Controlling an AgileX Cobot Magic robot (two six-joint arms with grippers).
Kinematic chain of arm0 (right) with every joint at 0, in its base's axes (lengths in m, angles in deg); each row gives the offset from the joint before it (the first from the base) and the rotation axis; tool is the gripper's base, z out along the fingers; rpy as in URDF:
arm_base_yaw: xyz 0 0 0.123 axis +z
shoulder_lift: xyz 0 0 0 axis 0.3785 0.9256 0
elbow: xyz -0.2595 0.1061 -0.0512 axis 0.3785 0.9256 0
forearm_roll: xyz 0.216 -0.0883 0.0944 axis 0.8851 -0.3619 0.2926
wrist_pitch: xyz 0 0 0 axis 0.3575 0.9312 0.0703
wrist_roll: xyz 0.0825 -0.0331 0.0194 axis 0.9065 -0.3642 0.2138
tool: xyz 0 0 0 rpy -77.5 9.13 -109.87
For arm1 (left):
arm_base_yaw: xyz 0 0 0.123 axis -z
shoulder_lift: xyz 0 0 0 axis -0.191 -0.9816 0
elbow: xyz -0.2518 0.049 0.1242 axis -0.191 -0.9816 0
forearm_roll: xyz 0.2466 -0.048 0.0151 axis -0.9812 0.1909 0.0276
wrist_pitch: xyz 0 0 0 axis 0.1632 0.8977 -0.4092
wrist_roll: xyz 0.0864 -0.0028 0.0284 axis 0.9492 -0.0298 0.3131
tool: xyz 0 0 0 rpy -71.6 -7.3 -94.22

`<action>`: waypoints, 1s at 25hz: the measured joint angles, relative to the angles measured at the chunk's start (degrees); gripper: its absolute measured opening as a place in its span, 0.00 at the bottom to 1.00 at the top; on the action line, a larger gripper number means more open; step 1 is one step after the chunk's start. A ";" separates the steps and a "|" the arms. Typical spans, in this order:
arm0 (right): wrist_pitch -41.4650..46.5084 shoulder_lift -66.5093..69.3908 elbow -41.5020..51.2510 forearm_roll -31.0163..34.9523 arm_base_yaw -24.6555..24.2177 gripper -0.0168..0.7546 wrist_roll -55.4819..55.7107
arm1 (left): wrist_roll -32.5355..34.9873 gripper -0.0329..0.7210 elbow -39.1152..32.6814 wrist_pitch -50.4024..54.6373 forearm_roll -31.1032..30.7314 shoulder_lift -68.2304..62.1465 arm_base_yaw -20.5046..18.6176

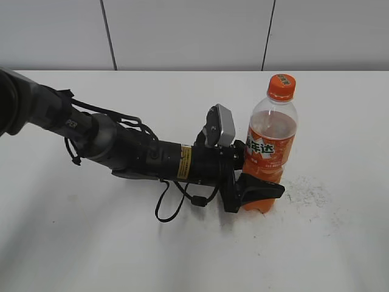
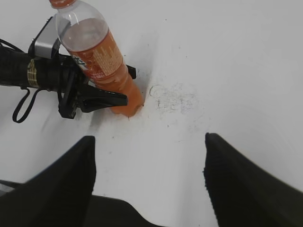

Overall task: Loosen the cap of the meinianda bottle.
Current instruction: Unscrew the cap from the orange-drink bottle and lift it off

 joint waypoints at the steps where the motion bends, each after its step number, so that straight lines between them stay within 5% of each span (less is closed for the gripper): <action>1: -0.80 3.02 -0.43 0.96 0.41 0.70 0.03 | 0.00 0.72 0.00 -0.06 0.25 0.00 0.00; 15: -3.27 27.36 -8.75 3.45 2.56 0.70 -3.22 | 0.00 0.71 0.00 1.54 3.37 -0.09 3.10; 25: 8.21 51.58 -31.36 10.53 3.16 0.70 -8.98 | 0.00 0.71 0.00 1.61 3.54 -0.09 3.22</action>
